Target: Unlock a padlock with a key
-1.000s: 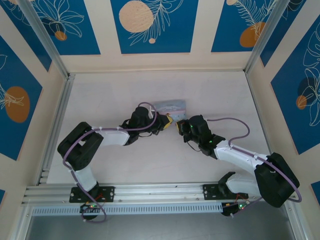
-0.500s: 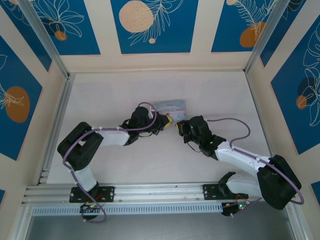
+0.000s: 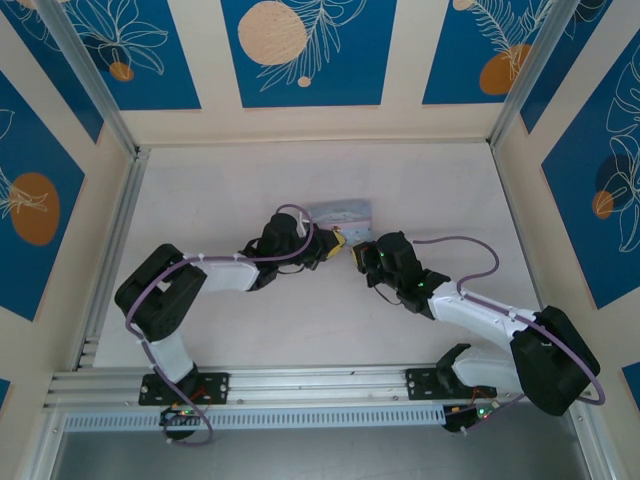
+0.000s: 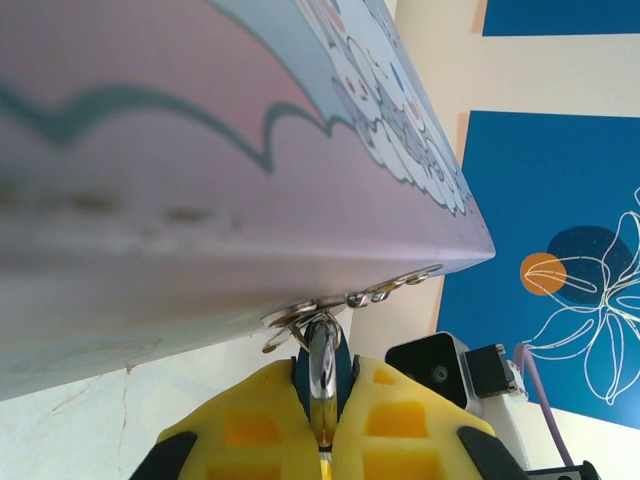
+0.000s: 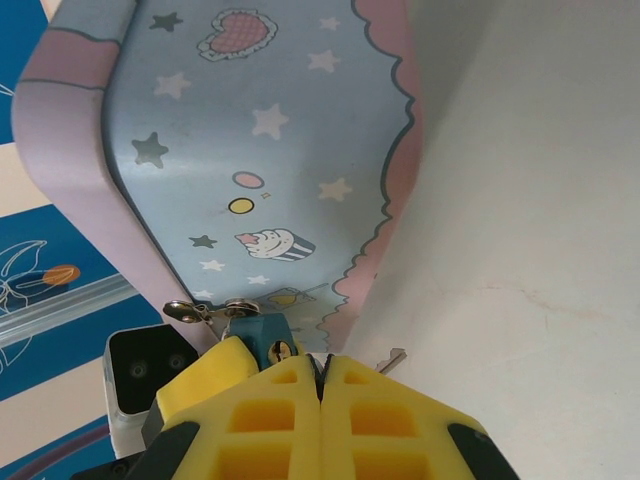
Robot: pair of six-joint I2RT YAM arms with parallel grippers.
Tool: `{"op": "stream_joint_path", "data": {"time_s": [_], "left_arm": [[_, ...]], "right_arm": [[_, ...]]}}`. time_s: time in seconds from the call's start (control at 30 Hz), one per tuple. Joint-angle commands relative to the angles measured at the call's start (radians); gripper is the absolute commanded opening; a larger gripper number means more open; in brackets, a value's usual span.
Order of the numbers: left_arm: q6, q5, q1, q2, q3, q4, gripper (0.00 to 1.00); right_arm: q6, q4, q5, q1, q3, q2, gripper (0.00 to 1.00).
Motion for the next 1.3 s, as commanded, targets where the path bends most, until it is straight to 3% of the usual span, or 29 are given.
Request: {"op": "stream_joint_path", "data": {"time_s": [0.0, 0.93, 1.27], "left_arm": [[-0.001, -0.008, 0.007, -0.034, 0.001, 0.023, 0.0], [-0.003, -0.005, 0.005, -0.035, -0.005, 0.023, 0.0], [-0.019, -0.005, 0.0, -0.033, 0.001, 0.044, 0.0]], "right_arm": [[0.009, 0.018, 0.023, 0.008, 0.02, 0.014, 0.0], [-0.008, 0.055, 0.004, -0.014, 0.052, 0.04, 0.0], [0.015, 0.216, 0.002, -0.017, 0.005, 0.092, 0.0]]}}
